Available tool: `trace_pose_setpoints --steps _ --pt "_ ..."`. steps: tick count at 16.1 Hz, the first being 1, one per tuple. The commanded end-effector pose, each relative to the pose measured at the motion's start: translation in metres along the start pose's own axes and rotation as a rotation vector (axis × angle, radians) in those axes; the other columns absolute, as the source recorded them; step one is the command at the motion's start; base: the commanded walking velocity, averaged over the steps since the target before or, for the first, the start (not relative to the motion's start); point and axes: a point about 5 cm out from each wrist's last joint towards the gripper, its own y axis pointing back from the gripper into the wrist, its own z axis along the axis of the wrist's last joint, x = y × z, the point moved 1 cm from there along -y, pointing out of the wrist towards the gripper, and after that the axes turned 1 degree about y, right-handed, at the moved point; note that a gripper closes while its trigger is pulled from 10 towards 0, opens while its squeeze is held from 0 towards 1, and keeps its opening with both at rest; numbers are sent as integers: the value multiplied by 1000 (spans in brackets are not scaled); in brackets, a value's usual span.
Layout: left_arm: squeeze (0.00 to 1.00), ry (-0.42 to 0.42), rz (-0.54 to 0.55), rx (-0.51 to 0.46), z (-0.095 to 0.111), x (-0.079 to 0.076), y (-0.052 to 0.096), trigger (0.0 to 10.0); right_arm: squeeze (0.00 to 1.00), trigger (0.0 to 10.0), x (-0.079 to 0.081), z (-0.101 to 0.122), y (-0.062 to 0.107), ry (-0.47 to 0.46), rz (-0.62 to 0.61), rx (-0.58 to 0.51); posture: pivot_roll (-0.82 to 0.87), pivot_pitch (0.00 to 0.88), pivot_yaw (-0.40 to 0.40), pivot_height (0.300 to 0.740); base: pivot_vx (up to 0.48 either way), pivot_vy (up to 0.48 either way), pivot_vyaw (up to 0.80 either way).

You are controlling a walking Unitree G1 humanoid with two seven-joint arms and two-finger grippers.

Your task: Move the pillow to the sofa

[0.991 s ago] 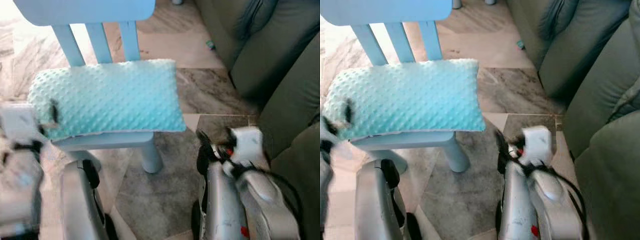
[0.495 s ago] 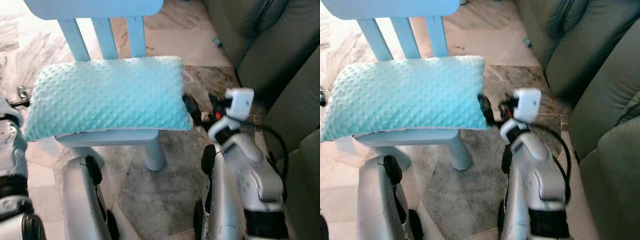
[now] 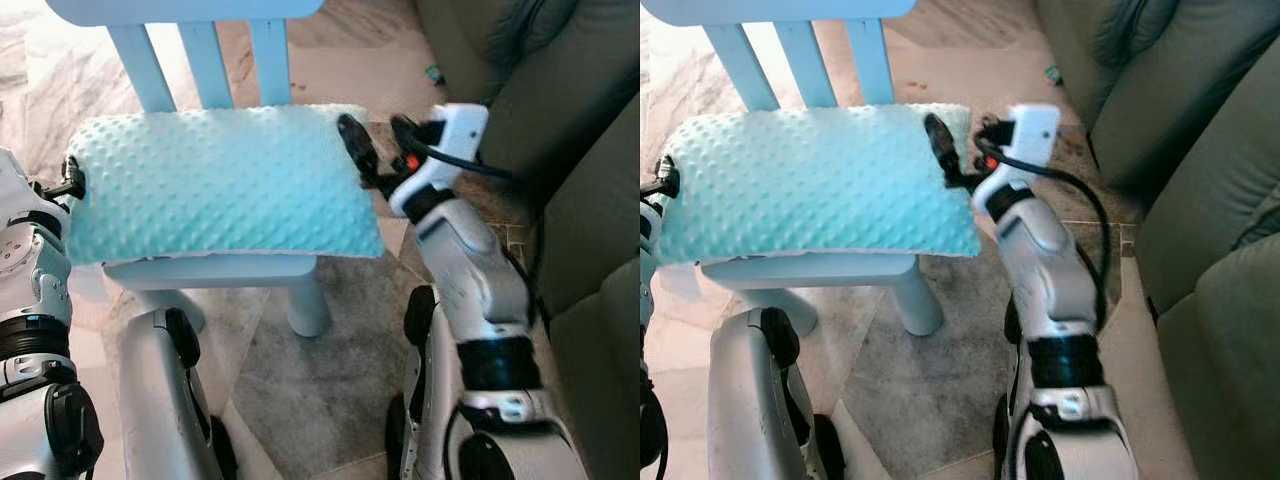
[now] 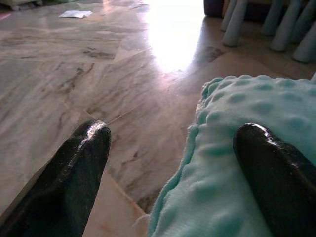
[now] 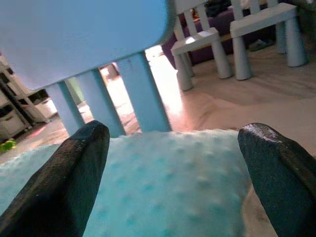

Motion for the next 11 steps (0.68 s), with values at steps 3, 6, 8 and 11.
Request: trace_pose_setpoints --steps 3,6,8,11 --pt "0 50 -27 8 -3 1 0 10000 0 10000 -3 -1 -12 55 4 -13 -109 316 8 320 0 0 0" --pt "0 86 -87 57 -16 -10 1 10000 0 10000 -17 -9 -15 133 -48 9 -102 321 11 320 0 0 0" --pt "0 99 -105 91 -22 -13 2 10000 0 10000 -26 -15 -15 173 -96 37 -98 325 11 320 0 0 0" --pt "0 115 -101 168 -36 -12 5 10000 0 10000 -33 -34 -13 206 -133 115 -94 330 15 320 0 0 0"
